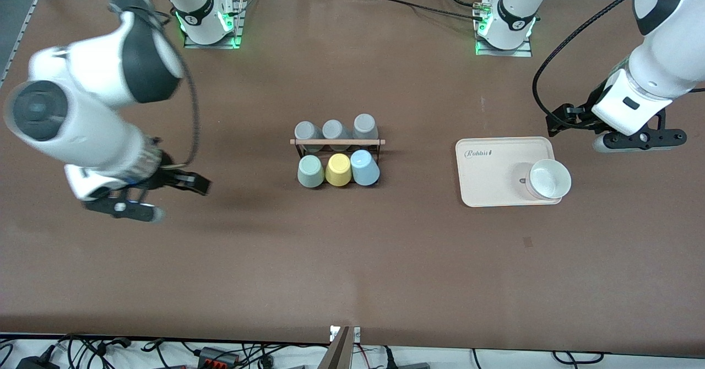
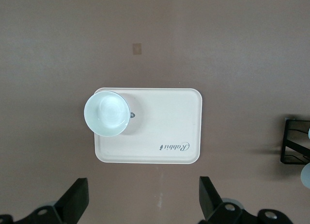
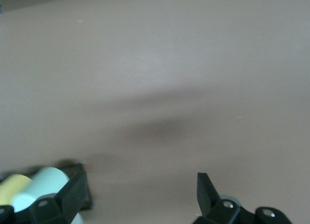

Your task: Hang scattered cups on rack with three cups

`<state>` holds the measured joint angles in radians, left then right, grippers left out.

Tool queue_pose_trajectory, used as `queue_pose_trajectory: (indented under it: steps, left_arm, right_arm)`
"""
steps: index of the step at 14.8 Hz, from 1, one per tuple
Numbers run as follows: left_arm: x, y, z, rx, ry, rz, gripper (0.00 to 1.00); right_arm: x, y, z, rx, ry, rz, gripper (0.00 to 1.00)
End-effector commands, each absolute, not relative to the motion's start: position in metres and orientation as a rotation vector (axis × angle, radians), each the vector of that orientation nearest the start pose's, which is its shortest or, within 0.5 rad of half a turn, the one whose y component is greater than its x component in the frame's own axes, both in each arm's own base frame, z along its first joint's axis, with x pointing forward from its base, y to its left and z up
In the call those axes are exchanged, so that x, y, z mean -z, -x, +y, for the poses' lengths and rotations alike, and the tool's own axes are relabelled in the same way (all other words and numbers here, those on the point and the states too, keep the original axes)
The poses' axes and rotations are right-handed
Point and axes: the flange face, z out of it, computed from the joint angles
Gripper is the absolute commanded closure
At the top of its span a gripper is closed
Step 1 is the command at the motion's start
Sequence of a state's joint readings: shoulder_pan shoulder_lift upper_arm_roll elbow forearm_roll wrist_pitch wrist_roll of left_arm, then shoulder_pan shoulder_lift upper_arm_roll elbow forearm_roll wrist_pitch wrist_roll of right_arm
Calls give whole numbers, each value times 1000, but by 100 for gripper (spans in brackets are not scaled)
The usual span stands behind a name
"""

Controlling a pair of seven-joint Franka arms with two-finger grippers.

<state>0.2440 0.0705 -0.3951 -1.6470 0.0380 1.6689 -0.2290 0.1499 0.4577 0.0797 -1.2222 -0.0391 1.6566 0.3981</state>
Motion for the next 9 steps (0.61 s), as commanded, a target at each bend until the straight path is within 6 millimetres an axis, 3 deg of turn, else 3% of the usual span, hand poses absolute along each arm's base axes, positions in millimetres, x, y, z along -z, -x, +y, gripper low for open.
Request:
queue_pose_trajectory:
  steps: [1,6,9]
  left_arm:
    - [-563,-564,-75,-54,3124,-163,0]
    - [-563,-565,-75,-57,3122,-207,0]
    - [-563,-565,-75,-57,3122,-207,0]
  right_arm:
    - [-541,-661,105,-64,3152,240,0]
    - [-589,-616,41,-43,3187,117,0]
    - [-598,-582,39,19,3218,114,0]
